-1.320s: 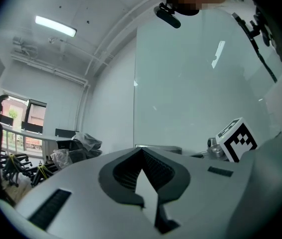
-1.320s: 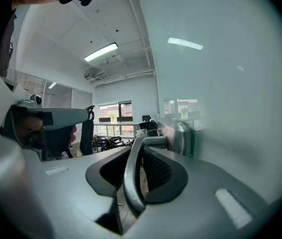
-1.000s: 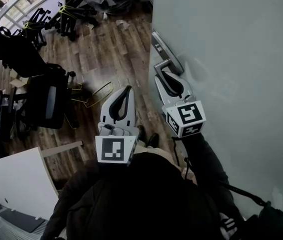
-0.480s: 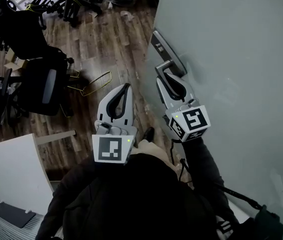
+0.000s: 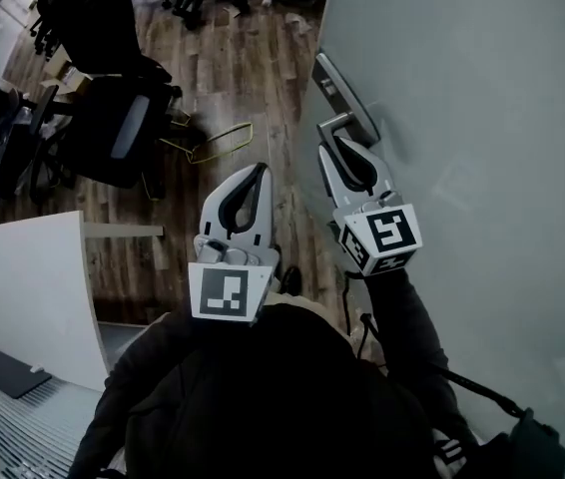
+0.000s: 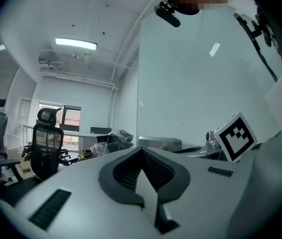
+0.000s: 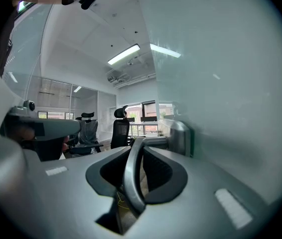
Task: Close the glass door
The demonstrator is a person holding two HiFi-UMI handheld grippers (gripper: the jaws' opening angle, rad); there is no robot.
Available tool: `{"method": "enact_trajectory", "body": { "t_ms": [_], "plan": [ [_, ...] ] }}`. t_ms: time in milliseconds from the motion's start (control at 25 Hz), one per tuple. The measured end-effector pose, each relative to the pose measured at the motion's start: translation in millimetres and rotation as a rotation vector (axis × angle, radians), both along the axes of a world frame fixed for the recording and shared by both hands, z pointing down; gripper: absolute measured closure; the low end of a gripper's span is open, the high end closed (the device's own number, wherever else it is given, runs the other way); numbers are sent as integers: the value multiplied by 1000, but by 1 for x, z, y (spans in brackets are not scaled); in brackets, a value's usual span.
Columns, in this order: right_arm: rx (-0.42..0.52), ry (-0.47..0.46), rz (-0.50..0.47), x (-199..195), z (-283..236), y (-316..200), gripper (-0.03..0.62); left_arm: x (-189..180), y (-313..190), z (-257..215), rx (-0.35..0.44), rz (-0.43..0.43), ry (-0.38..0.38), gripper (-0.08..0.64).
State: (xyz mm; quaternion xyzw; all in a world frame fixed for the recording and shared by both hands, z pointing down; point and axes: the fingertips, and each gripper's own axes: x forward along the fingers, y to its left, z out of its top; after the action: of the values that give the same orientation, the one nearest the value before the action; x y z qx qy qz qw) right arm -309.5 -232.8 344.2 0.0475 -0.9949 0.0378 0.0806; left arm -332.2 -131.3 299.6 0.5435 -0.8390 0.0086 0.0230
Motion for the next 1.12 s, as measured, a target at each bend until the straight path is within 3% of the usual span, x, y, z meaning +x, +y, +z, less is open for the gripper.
{"method": "enact_trajectory", "body": {
  "t_ms": [200, 400, 560, 880, 1120],
  "plan": [
    [-3, 3, -35, 2, -5, 3, 523, 20, 25, 1, -33, -99, -2, 563],
    [1, 10, -65, -11, 5, 55, 523, 3, 86, 2, 5, -181, 10, 563],
    [0, -1, -87, -15, 17, 119, 523, -1, 144, 19, 27, -173, 12, 563],
    [10, 13, -122, -10, 5, 137, 525, -5, 156, 6, 23, -135, 17, 563],
    [2, 21, -172, -7, -1, 154, 525, 6, 165, -3, 4, -157, 13, 563]
  ]
}}
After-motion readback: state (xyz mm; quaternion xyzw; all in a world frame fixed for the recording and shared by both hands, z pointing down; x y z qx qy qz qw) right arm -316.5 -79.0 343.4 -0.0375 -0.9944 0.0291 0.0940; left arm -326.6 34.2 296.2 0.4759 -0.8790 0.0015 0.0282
